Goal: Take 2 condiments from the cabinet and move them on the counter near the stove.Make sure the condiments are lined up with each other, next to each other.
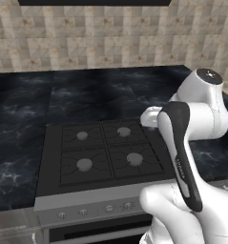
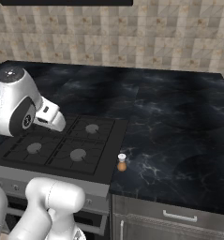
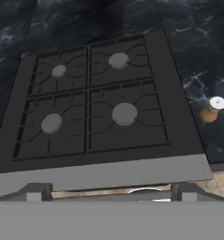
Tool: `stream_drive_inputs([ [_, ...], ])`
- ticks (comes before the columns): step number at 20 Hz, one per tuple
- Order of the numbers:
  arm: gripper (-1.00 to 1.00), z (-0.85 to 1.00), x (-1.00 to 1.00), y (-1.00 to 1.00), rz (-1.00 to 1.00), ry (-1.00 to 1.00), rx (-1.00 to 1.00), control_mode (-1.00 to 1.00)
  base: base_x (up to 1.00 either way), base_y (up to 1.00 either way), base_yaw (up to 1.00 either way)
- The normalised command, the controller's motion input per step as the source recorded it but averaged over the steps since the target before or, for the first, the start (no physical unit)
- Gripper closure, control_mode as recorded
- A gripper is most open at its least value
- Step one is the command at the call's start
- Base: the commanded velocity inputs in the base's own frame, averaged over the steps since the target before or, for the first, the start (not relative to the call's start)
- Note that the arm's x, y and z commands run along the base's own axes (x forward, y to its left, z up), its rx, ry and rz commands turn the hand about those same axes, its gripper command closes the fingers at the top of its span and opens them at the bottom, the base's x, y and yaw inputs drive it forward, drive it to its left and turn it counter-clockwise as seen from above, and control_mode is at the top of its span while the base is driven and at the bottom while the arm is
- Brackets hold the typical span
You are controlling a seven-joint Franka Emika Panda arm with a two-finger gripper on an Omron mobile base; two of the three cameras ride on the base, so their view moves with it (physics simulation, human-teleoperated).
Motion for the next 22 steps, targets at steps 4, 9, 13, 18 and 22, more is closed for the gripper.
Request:
stream_drive_inputs([
  [4, -1.00, 0.00, -0.04, 0.13, -0.08, -0.03, -0.03, -1.00, 0.00, 0.00, 0.00],
  [9, -1.00, 0.00, -0.08, 0.00, 0.00, 0.00, -0.01, -1.00, 0.00, 0.00, 0.00],
  [13, -1.00, 0.01, -0.11, 0.00, 0.01, 0.00, 0.00, -1.00, 0.00, 0.00, 0.00],
  [18, -1.00, 0.06, -0.27, 0.00, 0.05, 0.00, -0.01, -1.00, 0.00, 0.00, 0.00],
  [22, -1.00, 0.07, -0.29, 0.00, 0.01, -0.04, -0.01, -1.00, 0.00, 0.00, 0.00],
])
